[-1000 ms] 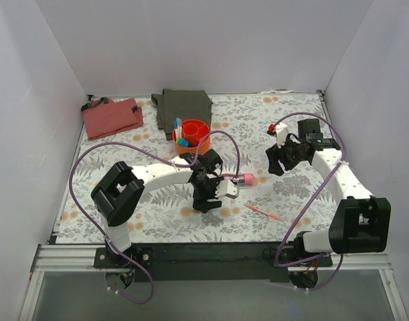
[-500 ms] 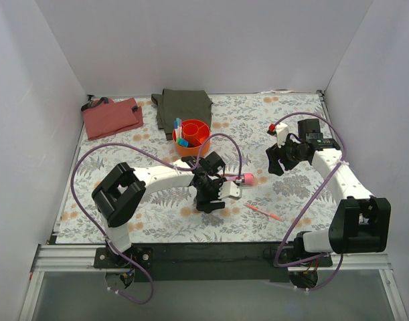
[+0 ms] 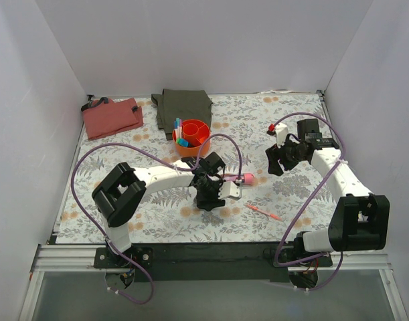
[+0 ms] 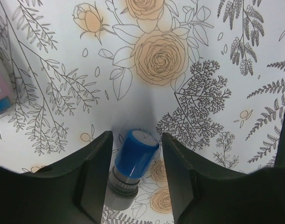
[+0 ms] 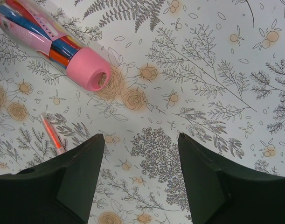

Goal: Sort the stationery into containers
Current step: Pick up the stationery from the center of the board.

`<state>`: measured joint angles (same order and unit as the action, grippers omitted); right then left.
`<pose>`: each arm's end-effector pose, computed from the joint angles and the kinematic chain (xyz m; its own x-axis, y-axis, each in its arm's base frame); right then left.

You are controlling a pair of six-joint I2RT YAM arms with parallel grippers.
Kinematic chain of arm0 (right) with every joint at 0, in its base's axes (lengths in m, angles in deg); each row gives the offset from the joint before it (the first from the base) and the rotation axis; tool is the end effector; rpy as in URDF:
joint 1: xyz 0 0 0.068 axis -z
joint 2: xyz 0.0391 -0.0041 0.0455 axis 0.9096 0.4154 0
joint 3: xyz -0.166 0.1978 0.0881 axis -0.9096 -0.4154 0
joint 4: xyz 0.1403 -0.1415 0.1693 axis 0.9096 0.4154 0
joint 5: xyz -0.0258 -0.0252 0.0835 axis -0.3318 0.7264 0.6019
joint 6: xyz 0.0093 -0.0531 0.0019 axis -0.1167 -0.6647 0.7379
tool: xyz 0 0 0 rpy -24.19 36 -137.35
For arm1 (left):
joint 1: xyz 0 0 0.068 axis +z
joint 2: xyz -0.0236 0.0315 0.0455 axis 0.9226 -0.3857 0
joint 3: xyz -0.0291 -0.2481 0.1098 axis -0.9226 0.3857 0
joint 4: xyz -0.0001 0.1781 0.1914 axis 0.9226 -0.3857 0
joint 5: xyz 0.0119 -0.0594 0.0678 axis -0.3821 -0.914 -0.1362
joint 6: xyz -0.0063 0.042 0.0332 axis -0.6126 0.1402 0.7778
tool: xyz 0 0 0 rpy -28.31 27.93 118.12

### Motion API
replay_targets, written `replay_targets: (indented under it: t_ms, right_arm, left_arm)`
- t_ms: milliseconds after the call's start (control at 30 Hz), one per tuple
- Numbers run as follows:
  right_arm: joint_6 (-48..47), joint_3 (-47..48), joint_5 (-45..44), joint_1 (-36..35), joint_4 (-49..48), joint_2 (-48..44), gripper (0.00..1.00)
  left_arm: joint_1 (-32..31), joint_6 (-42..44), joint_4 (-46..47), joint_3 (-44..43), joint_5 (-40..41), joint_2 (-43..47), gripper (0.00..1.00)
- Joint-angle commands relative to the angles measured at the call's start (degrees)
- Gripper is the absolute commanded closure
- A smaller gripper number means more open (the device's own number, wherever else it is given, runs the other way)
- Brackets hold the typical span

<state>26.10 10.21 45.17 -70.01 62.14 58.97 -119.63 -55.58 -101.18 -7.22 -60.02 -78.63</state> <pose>0.2726 0.0355 0.2526 -0.5900 -0.5128 -0.6237 -0.6649 0.7468 0.0149 0.1987 -0.2789 0.1726 -0.5165 0.8043 -0.2937 0.8441 0.4205 -0.3327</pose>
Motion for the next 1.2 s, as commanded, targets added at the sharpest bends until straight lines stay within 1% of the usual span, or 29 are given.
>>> replay_targets:
  t_ms: [0,167,233,333,367,433,467,533,567,600,633,667,700,733,767,800,833,867,900,933,967,1000,1033,1067,1100,1133,1167]
  right_arm:
    - [0.2,2.6,1.0,0.1,-0.6,0.4,0.27]
    - [0.2,3.0,0.9,0.1,-0.7,0.7,0.27]
    - [0.2,3.4,0.8,0.1,-0.6,0.9,0.27]
    - [0.5,3.8,0.7,0.2,-0.6,1.2,0.27]
    - [0.5,4.0,0.2,0.2,-0.5,1.2,0.27]
    - [0.4,4.5,-0.4,0.2,-0.1,1.3,0.27]
    - [0.2,5.2,-0.8,0.2,0.3,1.5,0.27]
    - [-0.3,6.0,-1.2,0.3,1.4,1.7,0.27]
    - [-0.4,6.5,-1.6,0.3,1.7,2.0,0.27]
    - [-0.5,7.6,-1.8,0.3,2.1,2.2,0.27]
    - [-0.8,8.2,-2.0,0.3,2.9,2.6,0.27]
    - [-0.9,8.9,-2.4,0.3,3.2,3.3,0.27]
    - [-0.9,9.8,-2.7,0.3,3.5,3.6,0.28]
    - [-0.9,10.4,-3.0,0.4,3.6,4.0,0.28]
    - [-1.0,10.7,-3.6,0.4,3.5,4.7,0.28]
    - [-0.9,11.0,-3.8,0.4,3.6,5.0,0.28]
    - [-0.8,11.6,-4.1,0.4,3.5,5.4,0.28]
    - [-0.5,11.9,-4.4,0.4,3.4,5.8,0.28]
    - [-0.5,12.2,-4.7,0.4,3.5,5.9,0.28]
    - [-0.5,12.6,-4.9,0.4,3.5,6.1,0.28]
    - [-0.5,12.8,-5.5,0.5,3.4,6.2,0.28]
    - [-0.5,13.0,-5.9,0.4,3.4,6.2,0.28]
    - [-0.5,13.1,-6.3,0.4,3.4,6.4,0.28]
    - [-0.5,13.1,-7.0,0.4,3.5,6.7,0.28]
    - [-0.5,13.2,-7.4,0.4,3.4,6.8,0.28]
    - [-0.2,13.2,-7.5,0.4,3.5,7.0,0.29]
    - [-0.1,13.5,-8.0,0.4,3.5,7.2,0.29]
  left_arm:
    - [-0.3,1.0,-0.3,1.3,0.8,0.6,0.57]
    - [-0.3,1.9,0.5,2.5,2.2,0.6,0.58]
    - [-0.3,1.9,1.1,2.4,2.0,0.7,0.63]
    - [-0.2,1.6,1.5,1.4,1.5,0.5,0.66]
    - [-0.2,1.4,1.5,1.1,1.1,0.5,0.72]
    - [0.0,1.1,1.4,-0.3,1.3,0.6,0.81]
    - [0.3,0.3,1.3,-1.1,1.3,0.7,0.89]
    - [2.4,-0.7,0.2,-5.7,-0.3,1.1,0.96]
    - [3.3,-1.5,-0.5,-8.2,-1.4,1.0,0.98]
    - [5.6,-3.3,-1.4,-10.7,-3.4,0.5,1.0]
    - [6.8,-4.5,-3.1,-17.6,-4.9,0.0,1.0]
    - [8.0,-4.8,-4.2,-21.0,-6.3,-0.6,1.0]
    - [10.3,-8.3,-5.2,-25.1,-9.3,-1.9,1.0]
    - [11.3,-9.6,-6.4,-31.6,-10.6,-2.6,1.0]
    - [12.5,-10.9,-6.3,-34.8,-11.8,-3.3,1.0]
    - [14.8,-14.6,-4.0,-36.9,-13.1,-4.3,1.0]
    - [15.9,-16.4,-2.0,-39.1,-15.1,-4.4,1.0]
    - [17.0,-18.5,0.9,-39.2,-16.5,-4.3,1.0]
    - [18.6,-20.1,7.7,-38.6,-17.3,-3.5,1.0]
    - [19.3,-23.9,12.1,-37.1,-17.3,-2.8,1.0]
    - [19.8,-25.6,16.7,-33.0,-16.8,-1.9,1.0]
    - [20.8,-27.0,26.9,-29.9,-16.3,-1.0,1.0]
    - [21.1,-29.5,31.9,-26.8,-16.0,0.9,1.0]
    - [21.5,-30.7,37.1,-20.3,-14.6,1.8,1.0]
    - [22.1,-32.0,48.2,-17.2,-13.6,2.6,1.0]
    - [22.3,-33.1,53.6,-14.1,-12.4,3.6,1.0]
    - [22.5,-35.4,58.9,-7.7,-9.9,4.8,1.0]
